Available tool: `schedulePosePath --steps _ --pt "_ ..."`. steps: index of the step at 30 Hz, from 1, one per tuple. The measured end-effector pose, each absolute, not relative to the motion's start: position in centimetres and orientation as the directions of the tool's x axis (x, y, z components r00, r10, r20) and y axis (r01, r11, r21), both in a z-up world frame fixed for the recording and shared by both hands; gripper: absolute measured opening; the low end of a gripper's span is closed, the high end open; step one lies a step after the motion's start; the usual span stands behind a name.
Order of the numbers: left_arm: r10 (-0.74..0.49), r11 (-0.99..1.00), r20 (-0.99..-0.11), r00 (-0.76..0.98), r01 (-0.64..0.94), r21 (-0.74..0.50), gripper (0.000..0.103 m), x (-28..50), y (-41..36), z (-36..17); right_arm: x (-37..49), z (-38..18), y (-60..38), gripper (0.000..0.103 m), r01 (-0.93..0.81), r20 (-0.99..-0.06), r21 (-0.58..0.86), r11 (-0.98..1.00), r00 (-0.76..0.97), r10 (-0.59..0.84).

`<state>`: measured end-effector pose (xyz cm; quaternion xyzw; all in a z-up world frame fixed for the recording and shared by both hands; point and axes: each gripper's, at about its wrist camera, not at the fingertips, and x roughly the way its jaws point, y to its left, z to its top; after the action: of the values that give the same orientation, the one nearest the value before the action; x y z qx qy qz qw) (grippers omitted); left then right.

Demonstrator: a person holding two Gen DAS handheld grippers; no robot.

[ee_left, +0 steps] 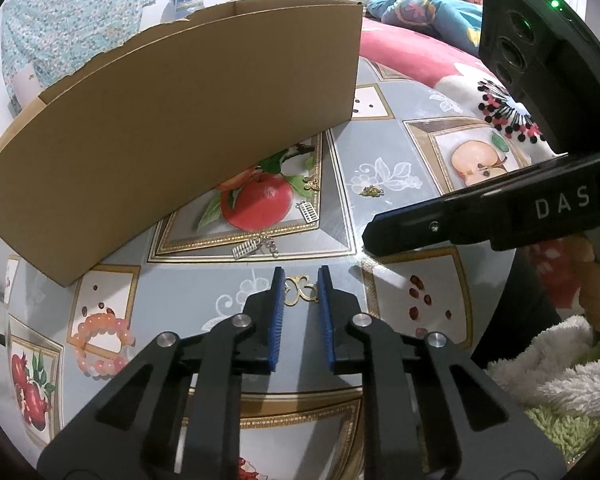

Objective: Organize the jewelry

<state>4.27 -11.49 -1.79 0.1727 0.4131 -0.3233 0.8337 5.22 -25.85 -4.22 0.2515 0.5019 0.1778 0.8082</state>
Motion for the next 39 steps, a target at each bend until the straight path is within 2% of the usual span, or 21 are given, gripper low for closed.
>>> schedulePosePath --steps 17,25,27,28,39 --pt "-0.414 0.731 -0.774 0.478 0.681 0.030 0.014 3.6 -10.6 -0.9 5.1 -3.9 -26.1 0.009 -0.032 -0.727 0.571 0.820 0.445 0.523" --pt "-0.403 0.762 -0.763 0.506 0.648 0.027 0.014 3.9 -9.6 -0.5 5.1 -2.2 -25.4 0.009 -0.065 -0.777 0.427 0.902 0.484 0.403" --pt "-0.397 0.771 -0.763 0.509 0.637 0.024 0.014 4.1 -9.2 -0.6 5.2 -2.1 -25.1 0.022 -0.068 -0.789 0.396 0.916 0.484 0.377" --pt "-0.395 0.775 -0.765 0.509 0.632 0.021 0.014 4.2 -9.0 -0.7 5.3 -2.0 -25.0 0.033 -0.069 -0.796 0.375 0.924 0.487 0.359" --pt "-0.395 0.791 -0.761 0.515 0.612 0.005 0.014 4.6 -8.5 -1.0 6.1 -2.3 -22.9 0.035 -0.094 -0.841 0.095 0.991 0.525 0.130"
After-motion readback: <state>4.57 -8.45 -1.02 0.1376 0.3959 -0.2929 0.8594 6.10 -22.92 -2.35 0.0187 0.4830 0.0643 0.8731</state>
